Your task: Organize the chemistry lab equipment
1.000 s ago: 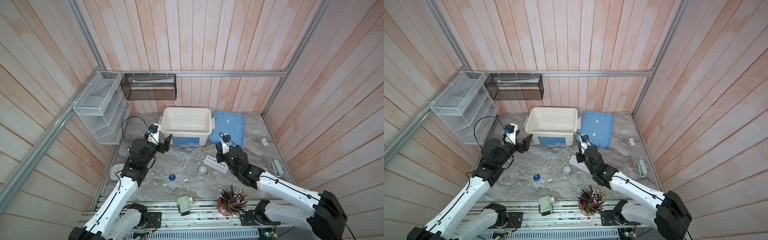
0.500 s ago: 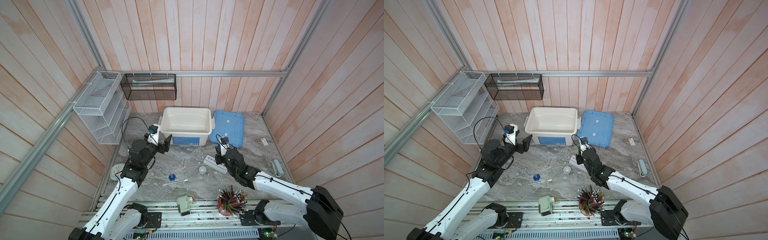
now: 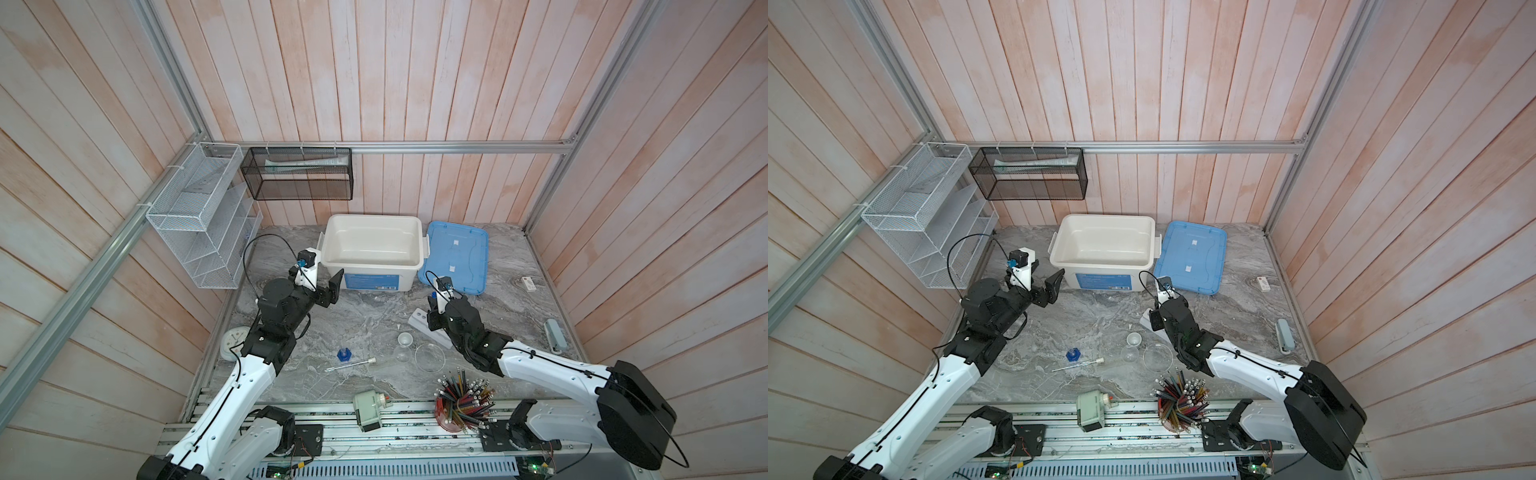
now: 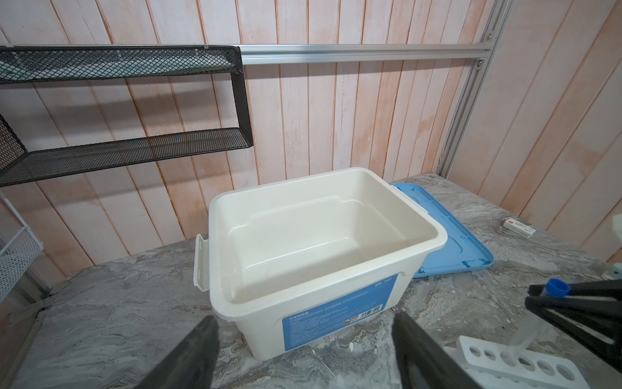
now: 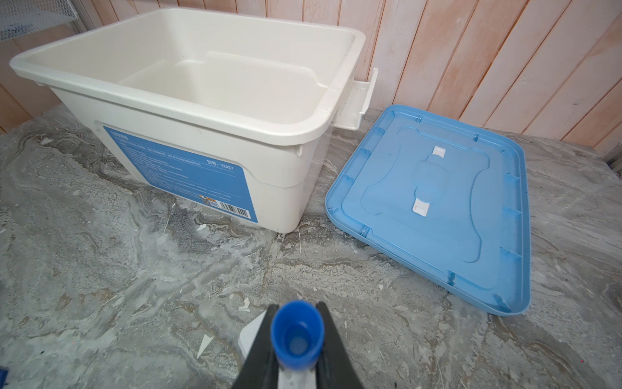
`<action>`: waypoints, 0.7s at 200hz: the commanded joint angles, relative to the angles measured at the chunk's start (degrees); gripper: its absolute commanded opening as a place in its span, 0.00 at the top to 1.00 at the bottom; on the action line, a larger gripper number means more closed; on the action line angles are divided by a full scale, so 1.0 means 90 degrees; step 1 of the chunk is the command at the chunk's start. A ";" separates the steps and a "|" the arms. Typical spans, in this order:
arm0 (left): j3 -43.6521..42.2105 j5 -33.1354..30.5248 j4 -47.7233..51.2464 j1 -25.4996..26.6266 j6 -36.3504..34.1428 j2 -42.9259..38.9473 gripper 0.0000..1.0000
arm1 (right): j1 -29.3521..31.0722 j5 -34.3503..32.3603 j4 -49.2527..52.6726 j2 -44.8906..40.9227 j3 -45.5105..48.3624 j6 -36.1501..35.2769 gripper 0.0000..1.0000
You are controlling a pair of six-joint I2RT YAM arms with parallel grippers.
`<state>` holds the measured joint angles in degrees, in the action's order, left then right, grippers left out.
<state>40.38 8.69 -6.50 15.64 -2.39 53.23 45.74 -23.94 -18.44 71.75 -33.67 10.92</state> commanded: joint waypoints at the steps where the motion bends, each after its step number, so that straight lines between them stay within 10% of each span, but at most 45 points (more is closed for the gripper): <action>1: -0.0083 0.0031 -0.0122 -0.0046 -0.0105 -0.0026 0.18 | 0.0028 -0.0063 -0.0188 0.0188 0.0058 0.0026 0.82; 140: -0.0085 0.0010 -0.0126 -0.0049 -0.0134 0.0044 0.18 | 0.0031 -0.0219 -0.0849 0.0558 0.0396 0.0100 0.82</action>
<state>40.38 8.67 -6.50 15.46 -2.83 53.25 45.74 -24.69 -24.88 76.05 -31.83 10.96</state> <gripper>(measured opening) 0.821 0.184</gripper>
